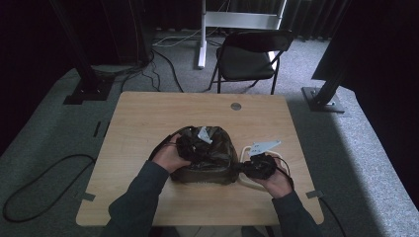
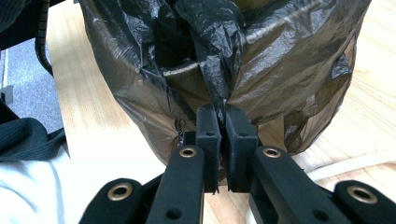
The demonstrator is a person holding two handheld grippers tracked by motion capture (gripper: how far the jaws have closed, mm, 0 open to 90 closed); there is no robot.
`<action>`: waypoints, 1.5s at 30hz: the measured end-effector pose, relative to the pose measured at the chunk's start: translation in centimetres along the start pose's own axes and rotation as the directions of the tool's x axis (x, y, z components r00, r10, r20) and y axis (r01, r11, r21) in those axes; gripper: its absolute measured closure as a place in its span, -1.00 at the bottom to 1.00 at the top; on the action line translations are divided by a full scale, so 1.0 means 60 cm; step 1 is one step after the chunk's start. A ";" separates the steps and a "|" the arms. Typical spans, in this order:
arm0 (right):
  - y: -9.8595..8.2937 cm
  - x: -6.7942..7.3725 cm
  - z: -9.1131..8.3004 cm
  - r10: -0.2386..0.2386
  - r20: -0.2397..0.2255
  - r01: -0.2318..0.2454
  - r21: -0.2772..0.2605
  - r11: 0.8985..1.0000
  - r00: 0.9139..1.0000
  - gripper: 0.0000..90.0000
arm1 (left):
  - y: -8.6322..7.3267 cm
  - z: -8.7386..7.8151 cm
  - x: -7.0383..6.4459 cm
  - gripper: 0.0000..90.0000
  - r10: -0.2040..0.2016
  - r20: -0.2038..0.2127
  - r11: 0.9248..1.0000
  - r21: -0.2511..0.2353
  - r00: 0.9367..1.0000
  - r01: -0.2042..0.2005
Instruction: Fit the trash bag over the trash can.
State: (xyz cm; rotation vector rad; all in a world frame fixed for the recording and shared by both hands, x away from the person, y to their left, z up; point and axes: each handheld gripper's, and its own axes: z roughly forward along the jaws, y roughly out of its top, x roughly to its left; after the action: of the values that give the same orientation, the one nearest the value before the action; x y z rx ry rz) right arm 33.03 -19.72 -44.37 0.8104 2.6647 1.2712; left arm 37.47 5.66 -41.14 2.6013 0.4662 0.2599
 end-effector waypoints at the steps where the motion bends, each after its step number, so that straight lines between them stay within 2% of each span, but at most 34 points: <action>1: 0.000 -0.001 0.000 0.001 0.000 -0.001 -0.001 1.000 1.000 0.90 | 0.001 0.004 -0.001 0.61 0.000 -0.004 1.000 0.012 1.000 0.000; 4: -0.001 -0.001 -0.001 0.003 0.000 -0.003 0.000 1.000 1.000 0.90 | 0.003 0.011 -0.002 0.50 0.006 -0.005 0.999 0.031 1.000 -0.006; 5: -0.001 -0.001 -0.001 0.003 0.000 -0.003 0.001 1.000 1.000 0.90 | 0.005 0.018 -0.003 0.45 0.008 -0.005 0.999 0.054 1.000 -0.008; 9: -0.001 -0.001 -0.001 0.002 0.000 -0.002 0.001 1.000 1.000 0.89 | 0.004 0.027 -0.003 0.37 0.009 -0.004 0.996 0.086 1.000 -0.008; 19: 0.000 -0.001 -0.001 0.001 0.001 -0.001 0.004 1.000 1.000 0.89 | 0.001 0.045 -0.002 0.29 0.013 -0.032 0.991 0.135 0.999 -0.008; 22: 0.000 -0.001 -0.001 0.001 0.000 -0.001 0.004 1.000 1.000 0.89 | 0.002 0.047 -0.003 0.27 0.013 -0.038 0.991 0.137 0.999 -0.008; 27: 0.000 -0.001 -0.002 0.002 -0.001 -0.002 0.004 1.000 1.000 0.89 | 0.002 0.053 -0.007 0.23 0.029 -0.048 0.987 0.159 0.998 -0.021; 35: 0.000 -0.001 -0.002 0.005 -0.001 -0.005 0.005 1.000 1.000 0.89 | 0.002 0.054 -0.007 0.21 0.027 -0.051 0.987 0.157 0.998 -0.019; 40: 0.000 -0.001 -0.002 0.003 -0.003 -0.003 0.005 1.000 1.000 0.88 | 0.001 0.047 -0.005 0.22 0.014 -0.037 0.993 0.118 0.999 -0.009; 45: -0.001 -0.002 0.000 0.001 -0.004 -0.001 0.005 1.000 1.000 0.87 | -0.005 0.024 0.003 0.24 -0.033 -0.039 0.999 0.041 0.999 0.035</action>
State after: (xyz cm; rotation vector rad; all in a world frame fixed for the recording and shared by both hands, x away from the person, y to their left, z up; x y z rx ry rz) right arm 33.11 -19.82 -44.45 0.8105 2.6720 1.2686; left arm 37.96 5.36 -42.53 2.6301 0.5340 0.2916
